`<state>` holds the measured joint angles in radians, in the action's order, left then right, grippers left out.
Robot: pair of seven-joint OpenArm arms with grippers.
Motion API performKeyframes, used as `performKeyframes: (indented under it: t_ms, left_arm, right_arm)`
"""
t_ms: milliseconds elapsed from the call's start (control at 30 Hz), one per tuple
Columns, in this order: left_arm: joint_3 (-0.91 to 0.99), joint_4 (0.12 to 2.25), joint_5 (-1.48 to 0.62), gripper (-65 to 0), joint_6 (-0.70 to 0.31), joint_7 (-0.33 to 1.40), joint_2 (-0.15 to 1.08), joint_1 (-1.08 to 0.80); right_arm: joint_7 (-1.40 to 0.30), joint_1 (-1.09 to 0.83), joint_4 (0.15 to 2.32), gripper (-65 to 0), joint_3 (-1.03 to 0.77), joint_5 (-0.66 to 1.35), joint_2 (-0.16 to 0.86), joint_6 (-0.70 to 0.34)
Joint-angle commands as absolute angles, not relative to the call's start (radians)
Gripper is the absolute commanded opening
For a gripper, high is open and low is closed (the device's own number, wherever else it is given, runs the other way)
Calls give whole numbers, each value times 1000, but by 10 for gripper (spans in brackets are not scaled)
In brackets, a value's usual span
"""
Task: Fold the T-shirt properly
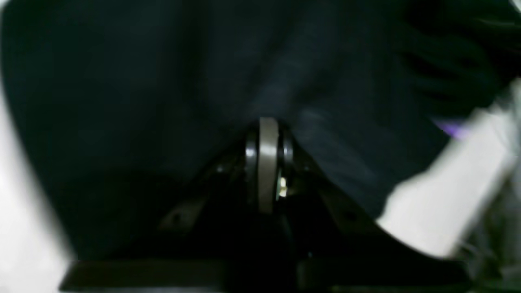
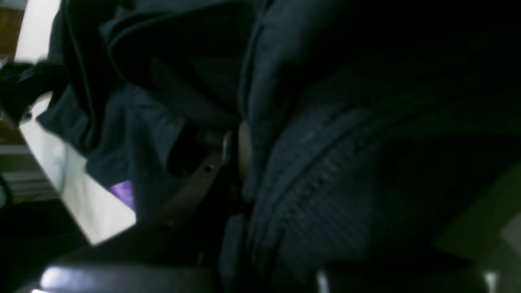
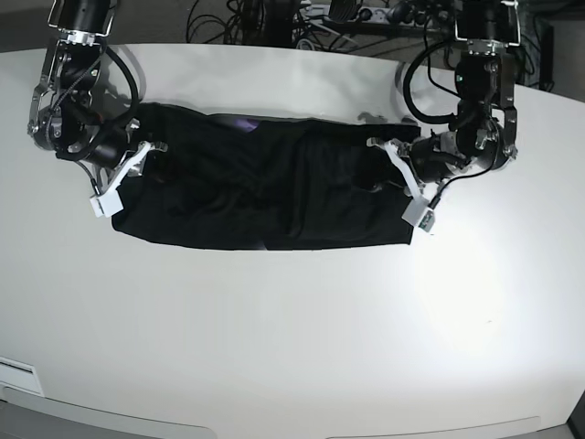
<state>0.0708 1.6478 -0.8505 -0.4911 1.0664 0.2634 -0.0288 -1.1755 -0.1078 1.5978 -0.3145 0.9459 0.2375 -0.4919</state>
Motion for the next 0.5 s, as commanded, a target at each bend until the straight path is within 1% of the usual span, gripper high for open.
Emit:
performKeyframes:
  t_ms: [0, 100, 167, 233, 367, 467]
  left_arm:
    - [75, 1666, -921, -650, -514, 1053, 271, 6]
    - [92, 1666, -1080, -645, -572, 1123, 272, 41]
    - [112, 1665, -1135, -597, -605, 1180, 272, 64]
    - [133, 1665, -1146, -580, -614, 1202, 272, 78]
    - [166, 1665, -1134, -579, -615, 1206, 277, 83]
    - [169, 1665, -1134, -579, -615, 1206, 294, 80]
  right_arm:
    - [-1177, -88, 1623, -650, -318, 895, 255, -492]
    - [-1184, -83, 1673, -650, -318, 789, 278, -484]
    - [-1183, -89, 1708, -650, -318, 737, 319, -467]
    - [-1182, -89, 1731, -650, -319, 683, 371, -451]
    - [-1171, -88, 1759, -650, -321, 608, 490, -396]
    - [-1171, -88, 1800, -650, -321, 594, 564, -360]
